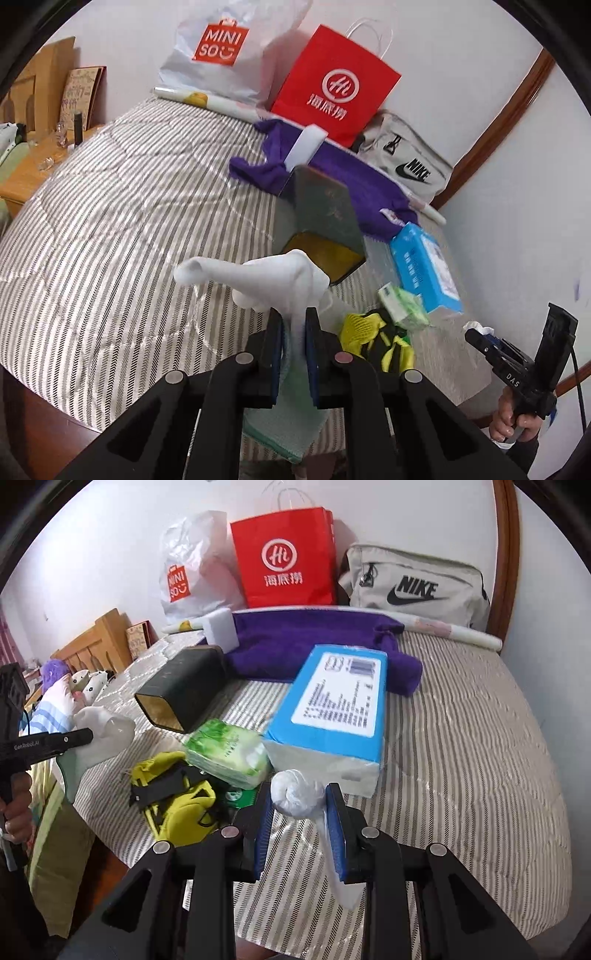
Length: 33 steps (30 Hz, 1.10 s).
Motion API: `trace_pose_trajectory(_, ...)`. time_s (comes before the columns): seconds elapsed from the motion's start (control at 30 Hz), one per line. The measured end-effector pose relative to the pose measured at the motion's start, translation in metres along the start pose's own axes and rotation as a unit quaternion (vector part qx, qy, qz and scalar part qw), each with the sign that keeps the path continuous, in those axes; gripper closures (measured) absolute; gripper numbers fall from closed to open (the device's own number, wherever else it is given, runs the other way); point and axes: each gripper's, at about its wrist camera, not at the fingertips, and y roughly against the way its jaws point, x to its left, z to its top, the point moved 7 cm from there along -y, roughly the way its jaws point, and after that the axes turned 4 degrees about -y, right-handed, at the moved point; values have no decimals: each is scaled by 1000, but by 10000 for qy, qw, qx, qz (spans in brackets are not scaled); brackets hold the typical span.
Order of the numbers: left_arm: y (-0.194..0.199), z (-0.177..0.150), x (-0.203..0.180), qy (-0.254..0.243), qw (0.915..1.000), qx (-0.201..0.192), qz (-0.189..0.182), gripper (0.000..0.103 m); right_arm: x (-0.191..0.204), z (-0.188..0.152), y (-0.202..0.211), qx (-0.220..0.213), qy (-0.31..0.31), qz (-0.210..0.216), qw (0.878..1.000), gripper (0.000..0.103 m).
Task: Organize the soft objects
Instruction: 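Lift the white glove with the left tool while the right tool holds the white cloth, then carry the glove with the left tool while the right tool carries the cloth over the purple towel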
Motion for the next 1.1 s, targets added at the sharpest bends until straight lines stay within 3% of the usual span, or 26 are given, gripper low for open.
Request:
trace_pose_trajectory(0.4,11,27,-21,1,9999,-141,-6,91,6,30,32,-433,181,96,9989,75)
trace_pose_trajectory(0.8,-4,35,-38,-121,9999,-3,94,91,2,30,17,-365,82,406,9985,75)
trace_pose_trajectory(1.1,-14,47,-46,-208,9998,7,-71,91,0,44,20,-475,112,336,9982,75)
